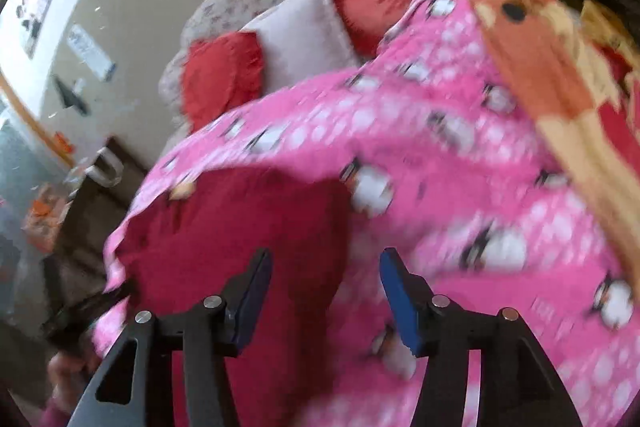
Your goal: Fold small clothes
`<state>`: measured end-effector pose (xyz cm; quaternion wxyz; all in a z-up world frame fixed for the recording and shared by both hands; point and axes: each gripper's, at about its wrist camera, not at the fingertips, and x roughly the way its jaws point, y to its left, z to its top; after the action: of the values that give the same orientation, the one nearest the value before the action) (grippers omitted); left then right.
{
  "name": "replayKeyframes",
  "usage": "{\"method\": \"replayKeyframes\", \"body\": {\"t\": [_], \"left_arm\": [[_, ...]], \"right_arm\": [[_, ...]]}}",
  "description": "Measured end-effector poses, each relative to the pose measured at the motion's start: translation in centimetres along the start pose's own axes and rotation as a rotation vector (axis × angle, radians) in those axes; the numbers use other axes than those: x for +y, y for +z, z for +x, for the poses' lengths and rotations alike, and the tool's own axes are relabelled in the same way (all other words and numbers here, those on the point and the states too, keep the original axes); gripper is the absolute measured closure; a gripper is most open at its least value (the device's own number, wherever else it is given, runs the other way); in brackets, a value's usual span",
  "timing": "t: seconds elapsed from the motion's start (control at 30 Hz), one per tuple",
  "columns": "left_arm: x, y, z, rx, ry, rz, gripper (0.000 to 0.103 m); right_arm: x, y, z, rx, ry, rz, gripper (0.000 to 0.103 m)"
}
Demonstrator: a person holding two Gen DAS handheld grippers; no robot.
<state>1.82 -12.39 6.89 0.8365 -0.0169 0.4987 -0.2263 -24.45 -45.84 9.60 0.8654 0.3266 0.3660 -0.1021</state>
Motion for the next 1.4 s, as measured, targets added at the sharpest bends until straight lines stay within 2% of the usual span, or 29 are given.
{"method": "replayKeyframes", "body": {"t": [0.1, 0.13, 0.17, 0.27, 0.3, 0.37, 0.6, 0.63, 0.67, 0.73, 0.83, 0.9, 0.93, 1.07, 1.23, 1.4], "left_arm": [[-0.5, -0.8, -0.6, -0.015, 0.014, 0.018, 0.076], [-0.7, -1.1, -0.6, -0.015, 0.018, 0.028, 0.076], [-0.9, -1.4, -0.6, -0.013, 0.026, 0.04, 0.076], [-1.4, -2.0, -0.1, -0.015, 0.065, 0.076, 0.076], [-1.5, -2.2, 0.1, -0.013, 0.078, 0.088, 0.076], [-1.5, -2.5, 0.3, -0.013, 0.089, 0.097, 0.076], [-1.6, -2.4, -0.9, -0.067, 0.114, 0.113, 0.076], [-1.6, -2.3, -1.0, -0.076, 0.12, 0.113, 0.076], [-1.6, -2.2, -1.0, -0.082, 0.123, 0.111, 0.076], [-1.6, -1.8, -0.8, -0.082, 0.123, 0.106, 0.076], [-1.6, -1.4, 0.0, -0.072, 0.13, 0.102, 0.076], [-1.7, -1.3, 0.7, -0.062, 0.14, 0.106, 0.076], [-1.7, -1.1, 1.2, -0.052, 0.147, 0.107, 0.076], [-1.7, -1.0, 2.6, -0.037, 0.161, 0.113, 0.073], [-1.6, -0.8, 3.0, -0.029, 0.158, 0.127, 0.071], [0.3, -1.6, 0.0, -0.028, 0.088, 0.037, 0.071]], "right_arm": [[0.3, -2.1, 1.2, 0.065, 0.037, 0.0, 0.049], [0.5, -2.7, 1.7, 0.076, 0.023, -0.017, 0.061], [0.7, -2.9, 2.0, 0.074, -0.014, -0.044, 0.08], [0.8, -3.8, 1.9, 0.036, -0.18, -0.117, 0.09], [0.5, -3.9, 2.3, 0.048, -0.203, -0.107, 0.09], [0.1, -4.0, 2.2, 0.053, -0.192, -0.083, 0.09], [1.6, -2.6, -1.6, -0.029, -0.182, -0.08, 0.086], [2.5, -2.4, -1.8, -0.043, -0.159, -0.096, 0.078], [3.1, -2.2, -1.7, -0.049, -0.143, -0.106, 0.061], [5.1, -1.8, -1.2, -0.065, -0.108, -0.152, 0.048], [7.5, -1.5, 0.6, -0.059, -0.137, -0.245, 0.049], [8.4, -1.0, 1.9, -0.064, -0.177, -0.279, 0.059], [8.5, -0.7, 2.8, -0.055, -0.198, -0.279, 0.063], [7.1, 0.3, 6.3, 0.012, -0.27, -0.244, 0.063], [4.7, 1.0, 6.2, 0.026, -0.179, -0.142, 0.06], [5.4, -0.6, 2.3, 0.006, -0.178, -0.169, 0.06]]}}
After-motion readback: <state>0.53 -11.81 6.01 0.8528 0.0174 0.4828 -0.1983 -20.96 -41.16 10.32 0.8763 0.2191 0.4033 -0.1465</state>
